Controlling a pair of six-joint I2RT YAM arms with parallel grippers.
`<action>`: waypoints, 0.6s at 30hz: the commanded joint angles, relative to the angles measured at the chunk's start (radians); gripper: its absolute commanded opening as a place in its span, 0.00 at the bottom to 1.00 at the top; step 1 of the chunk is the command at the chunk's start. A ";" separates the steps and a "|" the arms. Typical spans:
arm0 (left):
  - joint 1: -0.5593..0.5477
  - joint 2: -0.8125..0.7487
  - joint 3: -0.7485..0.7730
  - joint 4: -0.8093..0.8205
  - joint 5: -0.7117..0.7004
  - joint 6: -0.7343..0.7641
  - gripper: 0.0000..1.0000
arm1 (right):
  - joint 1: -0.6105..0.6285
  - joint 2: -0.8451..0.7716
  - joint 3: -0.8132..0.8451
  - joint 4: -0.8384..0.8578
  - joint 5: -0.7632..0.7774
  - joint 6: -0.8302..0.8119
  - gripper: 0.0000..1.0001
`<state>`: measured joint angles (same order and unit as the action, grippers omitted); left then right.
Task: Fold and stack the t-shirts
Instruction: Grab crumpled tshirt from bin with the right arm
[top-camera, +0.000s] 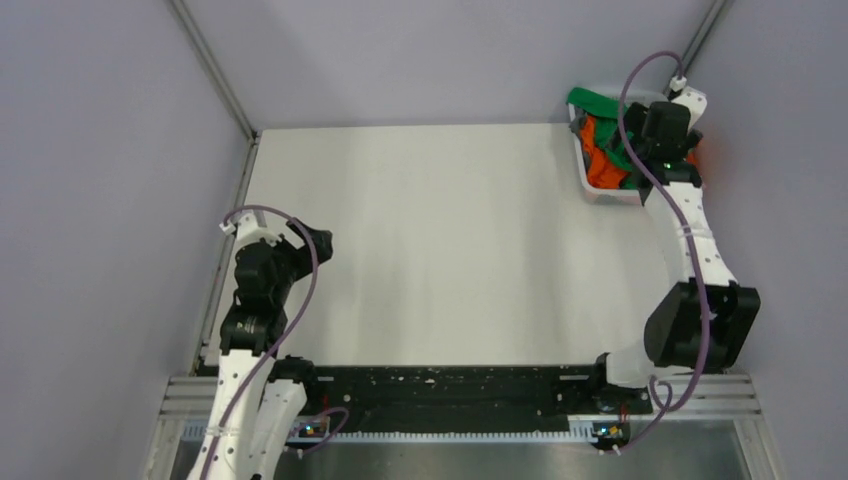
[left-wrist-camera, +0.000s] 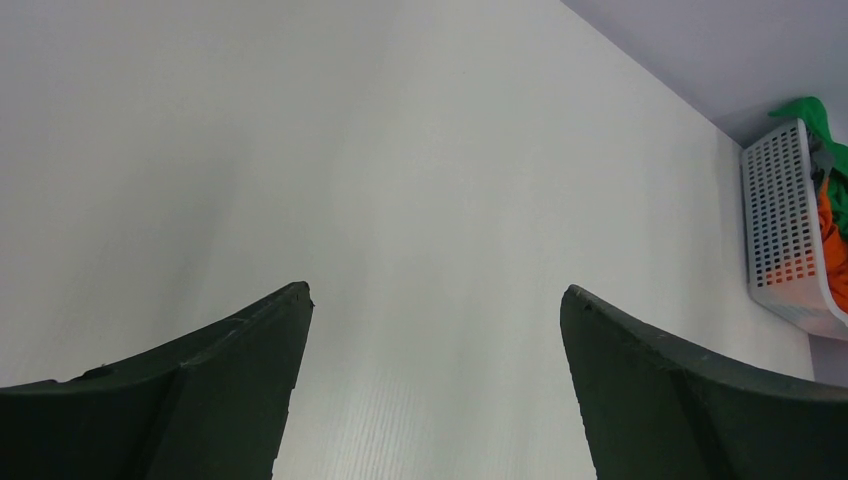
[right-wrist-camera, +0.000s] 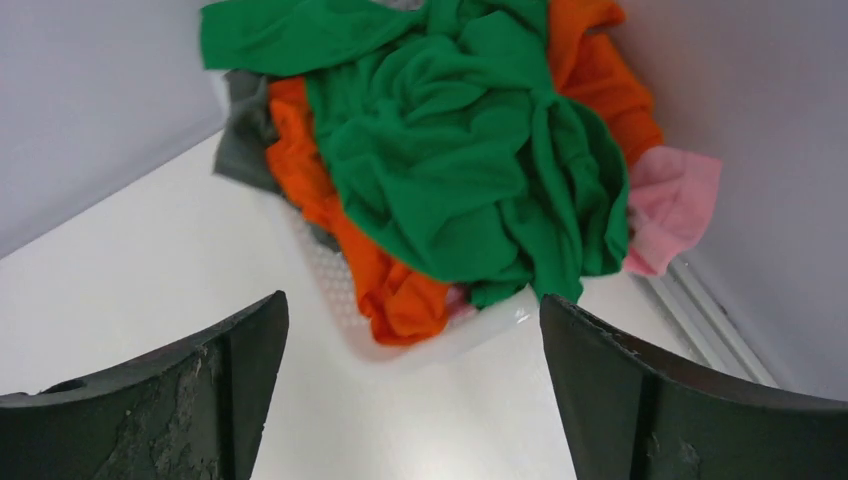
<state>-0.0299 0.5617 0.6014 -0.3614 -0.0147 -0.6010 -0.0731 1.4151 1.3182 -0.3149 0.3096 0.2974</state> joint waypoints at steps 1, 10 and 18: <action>0.000 0.011 -0.015 0.071 0.032 0.004 0.99 | -0.085 0.183 0.203 -0.063 -0.018 -0.025 0.93; 0.001 0.017 -0.018 0.073 0.033 0.007 0.99 | -0.149 0.571 0.518 -0.126 -0.052 -0.080 0.79; 0.001 0.021 -0.014 0.071 0.030 0.008 0.99 | -0.162 0.641 0.701 -0.196 -0.116 -0.096 0.00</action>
<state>-0.0299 0.5793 0.5850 -0.3431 0.0109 -0.6006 -0.2260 2.1113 1.9038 -0.4938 0.2390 0.2260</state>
